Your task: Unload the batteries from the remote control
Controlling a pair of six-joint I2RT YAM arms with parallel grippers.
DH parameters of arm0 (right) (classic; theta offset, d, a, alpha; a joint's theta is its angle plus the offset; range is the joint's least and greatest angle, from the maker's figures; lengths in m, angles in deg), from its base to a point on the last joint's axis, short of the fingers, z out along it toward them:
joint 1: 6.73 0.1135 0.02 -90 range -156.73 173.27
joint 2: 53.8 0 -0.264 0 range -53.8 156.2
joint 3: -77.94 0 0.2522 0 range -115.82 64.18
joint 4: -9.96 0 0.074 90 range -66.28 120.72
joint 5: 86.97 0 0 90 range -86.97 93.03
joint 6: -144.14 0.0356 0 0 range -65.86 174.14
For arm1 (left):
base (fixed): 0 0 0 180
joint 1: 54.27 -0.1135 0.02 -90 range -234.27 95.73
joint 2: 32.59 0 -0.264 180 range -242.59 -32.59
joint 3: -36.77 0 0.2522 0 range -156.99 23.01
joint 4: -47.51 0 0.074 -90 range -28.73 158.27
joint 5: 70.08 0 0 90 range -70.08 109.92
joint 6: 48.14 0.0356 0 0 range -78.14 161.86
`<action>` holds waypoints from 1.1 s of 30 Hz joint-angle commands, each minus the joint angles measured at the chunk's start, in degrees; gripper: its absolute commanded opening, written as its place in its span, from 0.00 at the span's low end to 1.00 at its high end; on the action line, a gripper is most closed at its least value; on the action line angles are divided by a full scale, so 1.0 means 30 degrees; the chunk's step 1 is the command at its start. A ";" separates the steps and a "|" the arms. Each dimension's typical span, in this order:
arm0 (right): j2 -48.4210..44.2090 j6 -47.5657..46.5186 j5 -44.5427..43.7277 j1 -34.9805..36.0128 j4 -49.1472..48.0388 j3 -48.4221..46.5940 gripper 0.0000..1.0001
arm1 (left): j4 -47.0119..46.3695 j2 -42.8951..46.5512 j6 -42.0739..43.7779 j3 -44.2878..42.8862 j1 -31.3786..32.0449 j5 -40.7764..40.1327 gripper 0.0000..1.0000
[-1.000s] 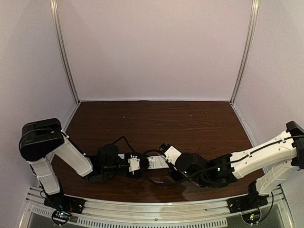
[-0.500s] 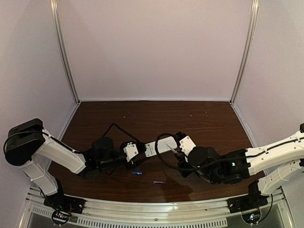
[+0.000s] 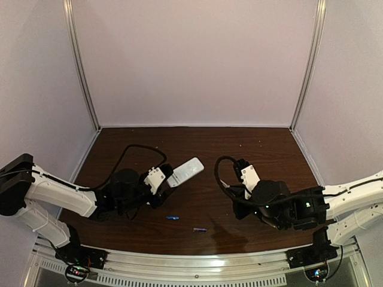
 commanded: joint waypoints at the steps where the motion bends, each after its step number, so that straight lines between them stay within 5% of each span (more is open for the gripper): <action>1: -0.0428 0.0592 0.0325 0.0013 0.1137 -0.0487 0.00 | 0.1703 0.1084 -0.2226 -0.0084 -0.0049 -0.3183 0.00; 15: -0.2095 0.0903 0.1480 0.0026 0.2771 -0.1170 0.00 | 0.6720 0.2556 -0.8200 0.0558 -0.1110 -0.8066 0.00; 33: -0.4427 0.1907 0.3085 0.0026 0.3366 -0.0653 0.00 | 0.9026 0.2175 -1.4624 0.2480 -0.3694 -0.7537 0.00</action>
